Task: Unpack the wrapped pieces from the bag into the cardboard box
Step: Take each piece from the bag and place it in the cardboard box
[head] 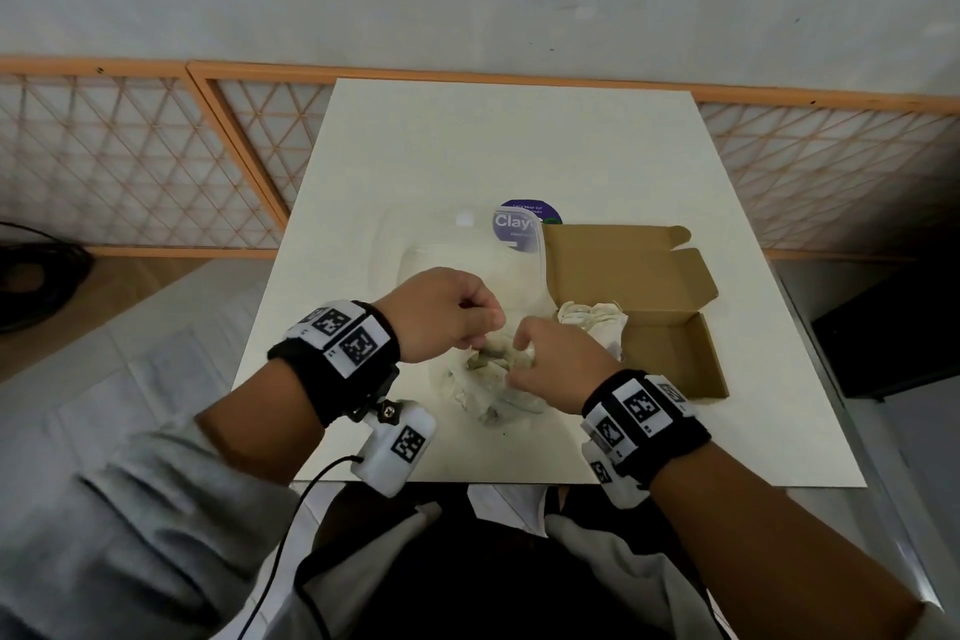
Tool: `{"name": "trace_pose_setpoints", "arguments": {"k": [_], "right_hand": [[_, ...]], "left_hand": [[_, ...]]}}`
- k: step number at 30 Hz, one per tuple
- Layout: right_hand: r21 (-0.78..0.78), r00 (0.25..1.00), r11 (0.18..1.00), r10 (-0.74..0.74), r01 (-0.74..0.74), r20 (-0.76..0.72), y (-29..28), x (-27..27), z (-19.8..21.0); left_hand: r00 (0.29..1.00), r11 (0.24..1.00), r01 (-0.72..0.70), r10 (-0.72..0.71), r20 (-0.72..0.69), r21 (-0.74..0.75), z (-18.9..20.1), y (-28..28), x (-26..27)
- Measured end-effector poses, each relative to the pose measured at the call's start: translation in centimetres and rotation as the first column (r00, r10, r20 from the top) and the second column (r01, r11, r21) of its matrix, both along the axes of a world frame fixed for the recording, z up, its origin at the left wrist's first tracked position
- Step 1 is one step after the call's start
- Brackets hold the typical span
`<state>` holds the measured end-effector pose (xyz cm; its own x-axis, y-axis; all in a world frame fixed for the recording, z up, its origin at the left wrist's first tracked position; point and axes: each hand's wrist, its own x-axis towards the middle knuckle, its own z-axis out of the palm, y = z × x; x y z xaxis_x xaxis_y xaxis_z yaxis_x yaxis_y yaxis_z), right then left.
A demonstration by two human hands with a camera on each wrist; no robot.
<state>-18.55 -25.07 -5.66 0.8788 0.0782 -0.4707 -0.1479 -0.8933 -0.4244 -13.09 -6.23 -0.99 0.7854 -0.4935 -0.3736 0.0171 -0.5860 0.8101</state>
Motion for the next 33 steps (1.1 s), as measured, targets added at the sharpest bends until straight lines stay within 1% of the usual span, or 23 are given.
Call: {"name": "trace_pose_setpoints", "arguments": {"k": [2,3,5,7,8,10,11,13,15,19,22,24,26,29,32,33], "right_hand": [[-0.045,0.999,0.998,0.048,-0.047,0.01,0.2,0.1,-0.5],[-0.079,0.997,0.994,0.08,-0.079,0.015,0.3,0.1,-0.9],[-0.161,0.991,0.979,0.131,-0.127,0.017,0.9,0.0,-1.8],[-0.208,0.992,0.971,0.127,-0.12,0.018,1.3,0.0,-2.6],[-0.226,0.993,0.968,0.113,-0.105,0.021,1.4,0.1,-2.8],[-0.241,0.994,0.966,0.106,-0.094,0.037,1.3,0.1,-2.8],[-0.222,0.993,0.97,0.109,-0.095,0.053,1.2,0.0,-2.6],[-0.141,0.993,0.987,0.091,-0.08,0.071,0.9,0.0,-1.7],[-0.041,0.994,0.999,0.038,-0.033,0.107,0.6,-0.1,-0.2],[0.097,0.986,0.995,-0.009,-0.007,0.165,-0.1,-0.3,3.4],[0.177,0.98,0.984,-0.043,0.008,0.192,-0.5,-0.2,5.1],[0.233,0.976,0.972,-0.088,0.04,0.199,-0.7,0.1,5.5],[0.297,0.977,0.952,-0.13,0.074,0.17,-0.9,0.2,5.5],[0.354,0.981,0.931,-0.142,0.088,0.129,-0.9,0.0,5.2],[0.405,0.985,0.911,-0.133,0.076,0.113,-0.6,-0.1,5.0],[0.422,0.985,0.904,-0.131,0.071,0.113,-0.5,-0.1,5.2]], "left_hand": [[0.998,1.0,-0.013,0.011,0.063,0.028,-0.4,-0.2,-0.1],[0.996,0.997,0.005,-0.012,0.088,0.08,-0.8,-0.3,-0.1],[0.988,0.968,0.081,-0.109,0.108,0.237,-1.9,-0.7,-0.3],[0.974,0.917,0.151,-0.201,0.102,0.369,-3.2,-1.2,-0.6],[0.969,0.897,0.161,-0.223,0.108,0.412,-3.8,-1.4,-0.8],[0.963,0.868,0.171,-0.246,0.106,0.466,-4.5,-1.7,-1.0],[0.962,0.858,0.182,-0.257,0.096,0.48,-4.9,-1.8,-1.0],[0.963,0.849,0.198,-0.262,0.066,0.489,-5.6,-1.9,-1.0],[0.967,0.85,0.193,-0.249,0.05,0.489,-6.3,-2.0,-1.0],[0.97,0.857,0.171,-0.232,0.068,0.486,-6.7,-1.9,-1.0],[0.967,0.862,0.166,-0.238,0.093,0.479,-6.2,-1.5,-1.1],[0.959,0.864,0.154,-0.247,0.138,0.479,-5.8,-1.0,-1.0],[0.96,0.883,0.123,-0.221,0.17,0.454,-5.4,-0.5,-1.0],[0.964,0.904,0.096,-0.188,0.188,0.417,-4.8,0.0,-1.1],[0.973,0.949,0.061,-0.126,0.193,0.31,-4.9,-0.5,-1.4],[0.974,0.956,0.067,-0.124,0.188,0.284,-5.0,-0.9,-1.5]]}}
